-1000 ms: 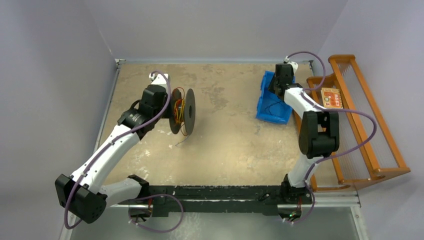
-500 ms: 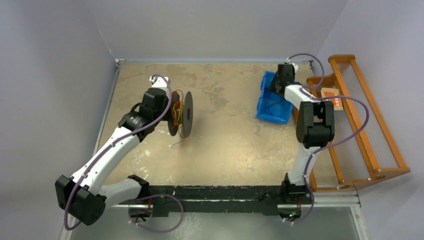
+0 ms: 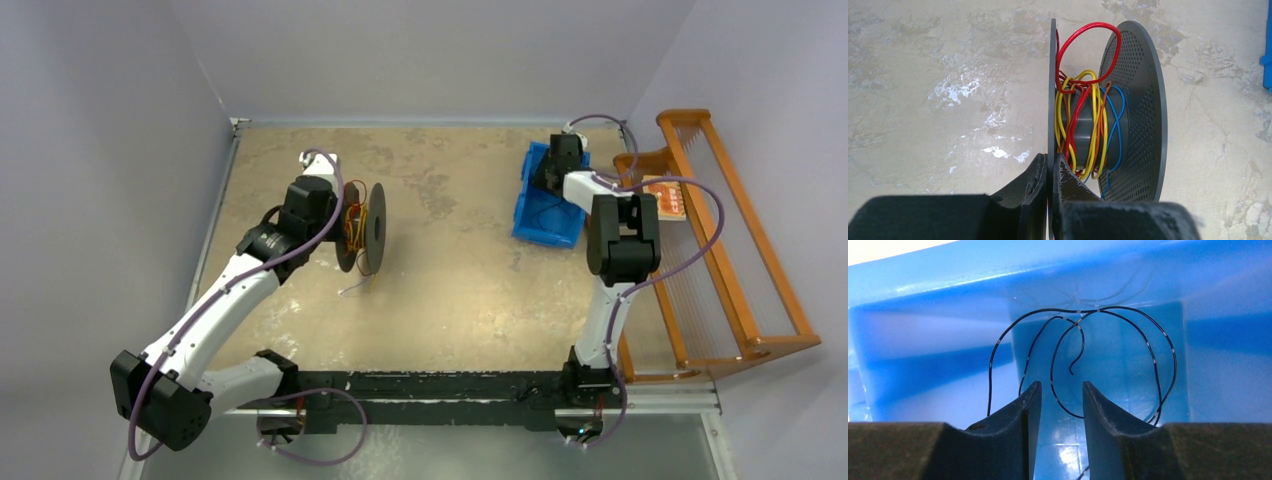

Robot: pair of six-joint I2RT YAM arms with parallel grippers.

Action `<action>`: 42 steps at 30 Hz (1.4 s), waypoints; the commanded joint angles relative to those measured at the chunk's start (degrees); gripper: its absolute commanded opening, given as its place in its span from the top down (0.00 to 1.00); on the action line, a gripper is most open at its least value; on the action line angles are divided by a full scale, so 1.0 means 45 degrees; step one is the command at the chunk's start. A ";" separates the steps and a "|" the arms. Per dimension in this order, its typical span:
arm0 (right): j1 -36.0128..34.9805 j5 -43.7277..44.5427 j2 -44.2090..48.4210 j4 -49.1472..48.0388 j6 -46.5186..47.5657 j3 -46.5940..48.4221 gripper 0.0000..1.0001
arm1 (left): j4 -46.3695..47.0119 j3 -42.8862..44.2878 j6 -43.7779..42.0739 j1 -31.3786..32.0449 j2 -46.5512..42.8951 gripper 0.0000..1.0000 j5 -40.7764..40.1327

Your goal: Wrap the cables

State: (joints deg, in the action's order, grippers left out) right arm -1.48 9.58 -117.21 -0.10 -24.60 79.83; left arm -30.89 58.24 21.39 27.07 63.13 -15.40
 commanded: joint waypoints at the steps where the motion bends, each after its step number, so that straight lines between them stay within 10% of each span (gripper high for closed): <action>1: -0.0005 -0.0307 -0.0068 -0.0448 -0.0269 0.0777 0.63 | 0.1418 0.0164 -0.0124 -0.0004 -0.0397 1.00 -0.0042; 42: -0.0014 -0.0351 -0.0102 -0.0711 -0.0080 0.0713 1.00 | 0.1798 0.0181 0.0474 -0.0382 0.1255 1.00 0.0494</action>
State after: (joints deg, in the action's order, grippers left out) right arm -1.48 7.92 -120.81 -1.23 -25.45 82.37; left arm -29.06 58.22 21.93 26.09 68.86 -13.91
